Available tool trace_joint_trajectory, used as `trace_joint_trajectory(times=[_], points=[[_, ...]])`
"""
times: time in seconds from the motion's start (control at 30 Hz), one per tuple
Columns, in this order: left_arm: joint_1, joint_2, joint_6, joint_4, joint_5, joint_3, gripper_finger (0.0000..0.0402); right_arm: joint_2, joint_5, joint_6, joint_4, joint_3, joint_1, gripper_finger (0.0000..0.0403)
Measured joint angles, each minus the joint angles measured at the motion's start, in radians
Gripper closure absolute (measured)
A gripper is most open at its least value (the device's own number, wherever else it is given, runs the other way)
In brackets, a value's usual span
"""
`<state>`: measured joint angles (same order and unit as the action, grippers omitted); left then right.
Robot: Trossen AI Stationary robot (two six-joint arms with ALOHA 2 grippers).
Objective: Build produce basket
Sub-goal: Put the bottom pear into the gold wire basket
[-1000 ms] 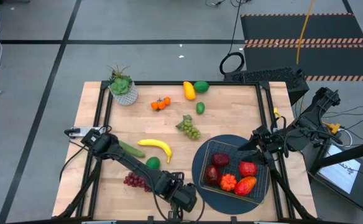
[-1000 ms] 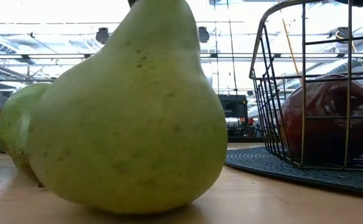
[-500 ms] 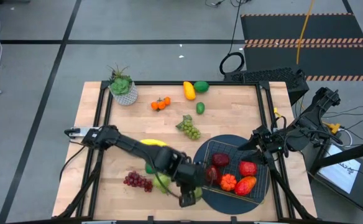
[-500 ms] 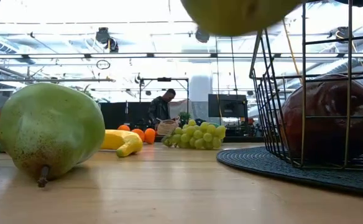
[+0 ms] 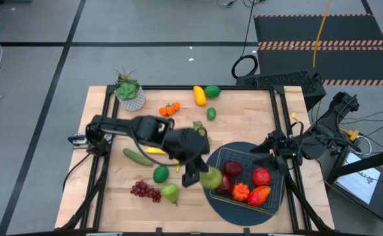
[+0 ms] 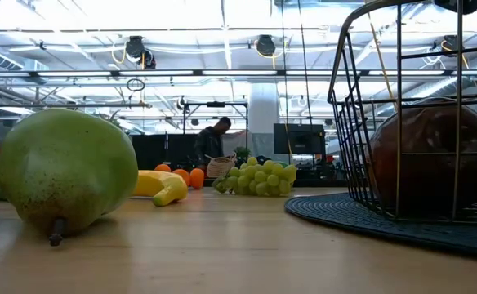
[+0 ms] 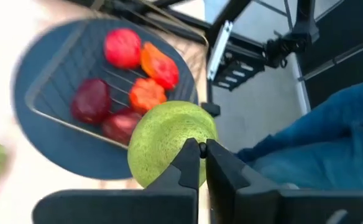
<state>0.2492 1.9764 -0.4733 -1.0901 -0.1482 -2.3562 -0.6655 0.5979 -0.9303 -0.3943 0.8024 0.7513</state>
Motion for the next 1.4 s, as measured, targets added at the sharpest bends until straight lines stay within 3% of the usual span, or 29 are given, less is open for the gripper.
trace_joint_trajectory(times=[0.23, 0.53, 0.8, 1.1, 1.3, 1.4], points=[[-0.087, -0.031, 0.092, -0.001, -0.018, 0.0, 0.0395, 0.0, 0.011, -0.08, 0.0, 0.0, 0.0, 0.0106], [-0.145, -0.029, 0.286, 0.088, -0.043, 0.0, 0.0389, 0.0, 0.004, -0.023, 0.001, 0.0, 0.0, 0.0121], [-0.194, -0.028, 0.407, 0.176, -0.017, 0.0, 0.0387, 0.004, 0.002, -0.012, 0.029, 0.0, 0.0, 0.0243], [-0.203, 0.001, 0.429, 0.192, 0.045, 0.001, 0.039, 0.064, 0.009, 0.076, 0.093, 0.0, 0.0, 0.0391], [-0.203, 0.072, 0.464, 0.25, 0.063, 0.001, 0.0381, 0.081, 0.133, 0.213, 0.145, 0.001, 0.0, 0.0396], [-0.203, 0.108, 0.437, 0.301, 0.063, 0.001, 0.039, 0.095, 0.139, 0.265, 0.13, 0.017, 0.0, 0.0401]])
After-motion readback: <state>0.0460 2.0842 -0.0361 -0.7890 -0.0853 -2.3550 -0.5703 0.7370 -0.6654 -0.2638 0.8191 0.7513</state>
